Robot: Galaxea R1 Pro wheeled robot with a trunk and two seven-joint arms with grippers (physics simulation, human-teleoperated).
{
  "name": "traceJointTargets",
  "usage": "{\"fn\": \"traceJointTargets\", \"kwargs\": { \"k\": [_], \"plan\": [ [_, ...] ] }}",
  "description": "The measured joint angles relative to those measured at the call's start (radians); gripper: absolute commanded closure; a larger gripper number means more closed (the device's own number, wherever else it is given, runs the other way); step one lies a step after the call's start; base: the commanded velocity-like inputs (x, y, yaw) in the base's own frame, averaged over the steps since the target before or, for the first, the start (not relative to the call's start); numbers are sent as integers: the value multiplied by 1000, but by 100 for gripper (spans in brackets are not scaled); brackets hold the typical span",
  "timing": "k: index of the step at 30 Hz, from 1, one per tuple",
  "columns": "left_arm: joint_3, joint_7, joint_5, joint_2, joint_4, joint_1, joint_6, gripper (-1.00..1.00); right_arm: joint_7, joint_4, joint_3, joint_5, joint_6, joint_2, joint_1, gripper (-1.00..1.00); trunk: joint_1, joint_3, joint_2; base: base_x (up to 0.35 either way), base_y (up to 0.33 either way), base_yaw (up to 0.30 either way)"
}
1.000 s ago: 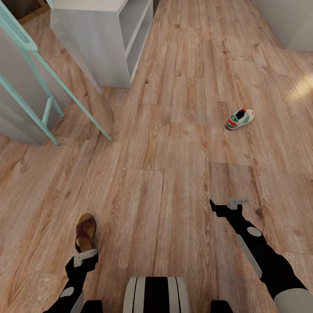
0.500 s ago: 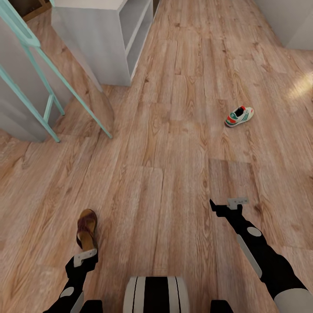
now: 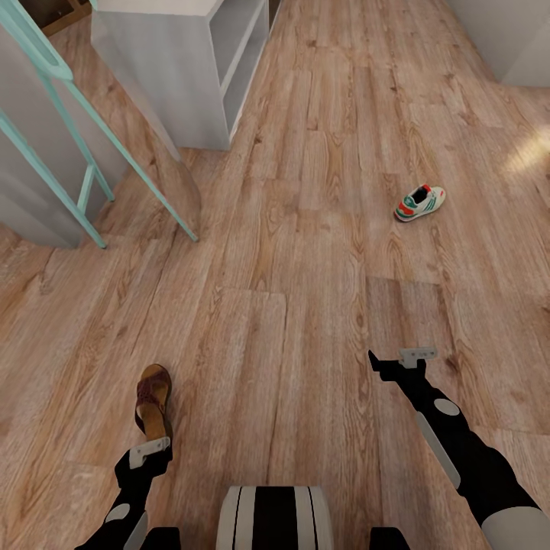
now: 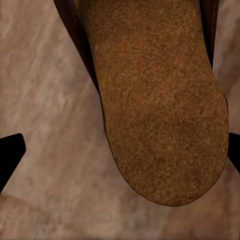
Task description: Pick up the two gym shoes and the two sandals from the corridor floor and place them onto the hallstand (shoe rack) in the corridor, making sure they are on the rack and not on the floor. Arrange them so the two gym shoes are next to each other and the two sandals are next to each other.
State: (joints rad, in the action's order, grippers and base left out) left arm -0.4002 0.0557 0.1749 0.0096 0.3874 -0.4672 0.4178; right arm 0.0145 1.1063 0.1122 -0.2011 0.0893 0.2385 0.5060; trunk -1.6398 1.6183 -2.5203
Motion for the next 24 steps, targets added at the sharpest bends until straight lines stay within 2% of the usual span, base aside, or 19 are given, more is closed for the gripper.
{"fn": "traceJointTargets", "kwargs": {
  "k": [8, 12, 24],
  "plan": [
    [3, 0, 0, 0, 1, 1, 0, -100, 0, 0, 0, 0, 0, 0, 0, -100, 0, 0, 0, 0, 0, 0],
    [4, 0, 0, 0, 0, 1, 0, -100, 0, 0, 0, 0, 0, 0, 0, -100, -2, 16, -1, 0, 0, 0],
    [1, 0, 0, 0, 0, 1, 0, -100, 0, 0, 0, 1, -1, 0, 0, -100, -2, 24, -1, 0, 0, 0]
  ]
}}
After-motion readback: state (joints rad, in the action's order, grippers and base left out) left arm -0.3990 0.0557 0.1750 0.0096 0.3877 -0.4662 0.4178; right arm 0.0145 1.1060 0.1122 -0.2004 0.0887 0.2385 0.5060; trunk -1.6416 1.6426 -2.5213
